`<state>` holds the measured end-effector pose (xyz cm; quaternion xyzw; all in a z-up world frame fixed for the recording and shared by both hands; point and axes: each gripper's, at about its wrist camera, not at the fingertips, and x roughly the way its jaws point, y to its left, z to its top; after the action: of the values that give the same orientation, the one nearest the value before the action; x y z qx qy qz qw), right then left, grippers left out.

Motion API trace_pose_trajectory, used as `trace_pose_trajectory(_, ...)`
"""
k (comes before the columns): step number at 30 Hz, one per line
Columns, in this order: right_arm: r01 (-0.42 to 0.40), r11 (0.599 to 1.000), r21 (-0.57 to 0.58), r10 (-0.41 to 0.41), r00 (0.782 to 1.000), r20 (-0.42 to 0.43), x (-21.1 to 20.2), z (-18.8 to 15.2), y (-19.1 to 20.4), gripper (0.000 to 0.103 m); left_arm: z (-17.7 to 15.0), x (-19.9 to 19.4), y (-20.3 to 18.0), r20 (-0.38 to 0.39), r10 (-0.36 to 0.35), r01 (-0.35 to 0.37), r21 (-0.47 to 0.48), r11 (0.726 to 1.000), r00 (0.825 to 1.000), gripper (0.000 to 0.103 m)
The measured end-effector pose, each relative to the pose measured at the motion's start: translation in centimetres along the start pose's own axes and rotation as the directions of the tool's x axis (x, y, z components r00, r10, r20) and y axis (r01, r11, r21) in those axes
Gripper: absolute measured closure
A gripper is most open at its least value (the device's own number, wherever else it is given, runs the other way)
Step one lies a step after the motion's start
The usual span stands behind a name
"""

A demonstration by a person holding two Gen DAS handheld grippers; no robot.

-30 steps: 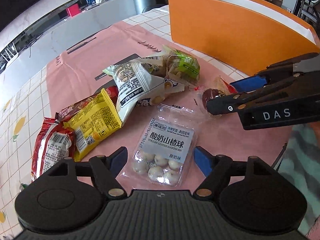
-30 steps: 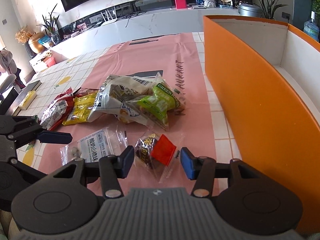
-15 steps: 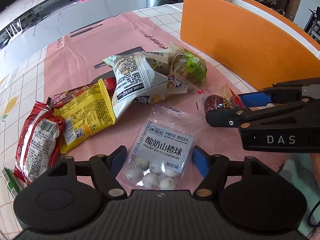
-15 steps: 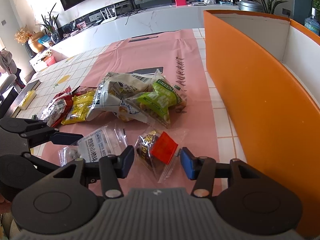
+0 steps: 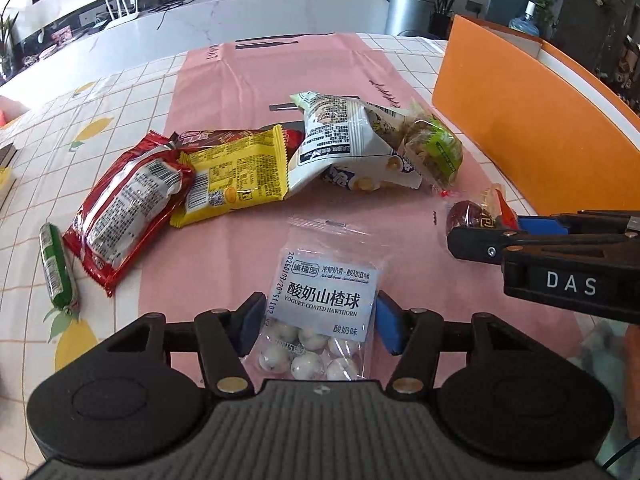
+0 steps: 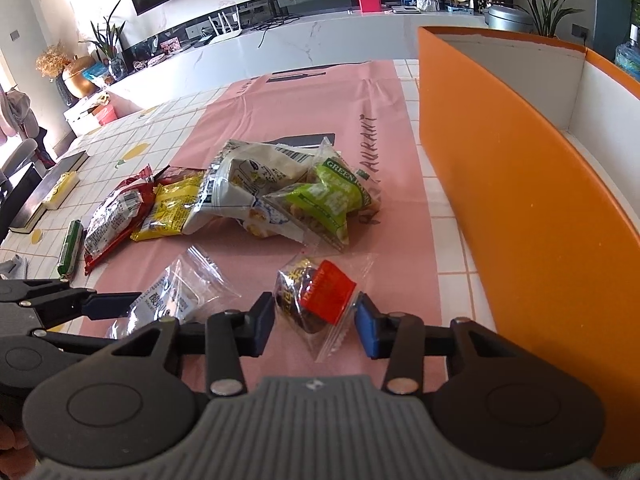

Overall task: Organize snacks
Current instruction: 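Grasp the yogurt-hawthorn ball packet with the left tool while the right tool grasps the small red-label bag, then lift both held packets and carry them over the orange box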

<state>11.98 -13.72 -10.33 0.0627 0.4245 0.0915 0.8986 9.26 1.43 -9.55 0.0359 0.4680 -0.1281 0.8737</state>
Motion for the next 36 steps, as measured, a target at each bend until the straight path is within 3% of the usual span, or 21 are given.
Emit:
trace_pose_trajectory(6,0.001,1.0,-0.013,-0.001,1.0,0.012,-1.5,-0.2,0.4,0.062,-0.5,-1.5,-0.2,-0.025,0.049,-0.051,-0.047,0.998,0.998,0.037)
trace_pose_trajectory(15,-0.02,0.999,-0.028,0.022,0.998,0.058,-5.8,-0.7,0.9,0.062,-0.2,-6.5,-1.7,0.032,0.101,-0.099,-0.057,0.993,0.994,0.037)
trace_pose_trajectory(23,-0.028,0.999,-0.032,0.032,0.99,0.135,-11.0,-0.2,0.1,0.063,1.7,-11.0,-4.5,0.139,0.099,-0.097,-0.022,0.995,0.985,0.037)
trace_pose_trajectory(36,0.057,0.998,-0.027,-0.048,0.964,0.263,-18.5,1.5,-4.9,0.063,5.4,-13.9,-9.7,0.253,0.026,-0.048,0.083,0.995,0.967,0.037)
